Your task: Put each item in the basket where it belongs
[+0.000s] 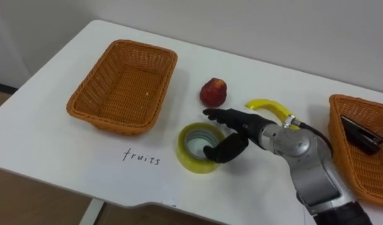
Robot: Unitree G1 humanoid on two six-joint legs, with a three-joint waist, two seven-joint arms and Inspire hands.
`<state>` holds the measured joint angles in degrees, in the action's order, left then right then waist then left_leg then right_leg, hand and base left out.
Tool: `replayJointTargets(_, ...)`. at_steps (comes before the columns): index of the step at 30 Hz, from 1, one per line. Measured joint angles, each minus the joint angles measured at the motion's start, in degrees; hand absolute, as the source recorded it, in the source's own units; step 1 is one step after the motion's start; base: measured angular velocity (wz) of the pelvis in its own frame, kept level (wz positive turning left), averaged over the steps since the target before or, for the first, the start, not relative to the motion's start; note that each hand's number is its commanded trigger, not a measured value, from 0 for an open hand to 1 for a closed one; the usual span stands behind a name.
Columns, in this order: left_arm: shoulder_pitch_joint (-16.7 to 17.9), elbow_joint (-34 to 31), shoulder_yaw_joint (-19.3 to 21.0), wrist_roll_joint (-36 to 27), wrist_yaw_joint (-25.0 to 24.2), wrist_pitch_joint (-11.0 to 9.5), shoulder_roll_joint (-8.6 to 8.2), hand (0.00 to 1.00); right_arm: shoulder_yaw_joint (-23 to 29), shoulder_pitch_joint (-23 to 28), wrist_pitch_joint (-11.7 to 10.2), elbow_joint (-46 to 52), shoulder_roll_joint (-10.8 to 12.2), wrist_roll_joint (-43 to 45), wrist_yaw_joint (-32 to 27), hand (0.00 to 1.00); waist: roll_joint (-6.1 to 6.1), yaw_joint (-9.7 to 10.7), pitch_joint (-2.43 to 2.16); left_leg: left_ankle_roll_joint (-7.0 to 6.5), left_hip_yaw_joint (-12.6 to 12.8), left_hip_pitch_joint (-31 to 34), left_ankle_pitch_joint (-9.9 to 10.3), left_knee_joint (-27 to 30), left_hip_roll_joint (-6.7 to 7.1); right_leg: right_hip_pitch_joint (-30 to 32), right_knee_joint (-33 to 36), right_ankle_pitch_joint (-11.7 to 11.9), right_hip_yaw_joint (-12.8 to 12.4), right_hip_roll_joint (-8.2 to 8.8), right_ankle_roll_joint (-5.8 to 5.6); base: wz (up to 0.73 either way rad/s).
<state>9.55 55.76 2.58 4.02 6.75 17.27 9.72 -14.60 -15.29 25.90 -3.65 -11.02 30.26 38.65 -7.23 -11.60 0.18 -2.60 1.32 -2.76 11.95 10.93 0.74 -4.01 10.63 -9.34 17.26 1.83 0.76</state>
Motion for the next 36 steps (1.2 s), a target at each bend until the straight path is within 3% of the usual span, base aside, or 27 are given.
replayJointTargets(10,-1.25,0.42,1.85,0.35,0.48,0.87,-0.03,0.0,-0.14,-1.34,1.67,0.13,-0.29,1.95,4.13,0.0,-0.87,-1.28,0.09,0.05,0.0,-0.15,-0.03,-0.12,-0.03,0.03,-0.04,0.01,-0.87,-0.23,0.01,0.0)
replayJointTargets(12,-1.28,-0.65,2.64,0.64,0.36,1.09,-0.23,0.0,-0.12,-1.44,1.68,0.28,-0.34,3.13,4.98,0.66,-1.01,-1.5,0.07,0.07,0.0,-0.14,-0.04,-0.17,-0.05,0.08,-0.04,0.01,-0.91,-0.25,0.02,0.0)
replayJointTargets(14,-1.28,-1.43,3.49,0.61,0.27,1.07,-0.44,0.0,-0.11,-1.6,1.77,0.59,-0.32,4.34,6.23,1.0,-1.04,-1.63,0.06,0.07,0.01,-0.15,-0.05,-0.17,-0.04,0.07,-0.03,0.01,-0.83,-0.22,0.02,0.0)
replayJointTargets(24,-2.81,0.8,4.22,0.63,-0.2,0.85,0.05,0.0,-0.48,-2.0,3.7,0.61,-0.32,11.39,7.86,1.0,-1.78,-3.06,0.06,0.05,-0.44,-0.67,-0.05,-0.4,-0.03,-0.47,-0.02,0.01,0.12,-0.15,0.02,0.01)
replayJointTargets(36,-5.4,4.91,3.98,0.68,-1.44,0.09,0.95,0.0,-2.15,-3.96,3.87,-4.58,-0.05,13.56,8.99,1.0,-2.64,-4.02,0.32,0.0,-1.04,-0.93,-0.01,-0.48,0.03,-0.91,-0.1,0.01,0.21,-0.18,0.02,0.02)
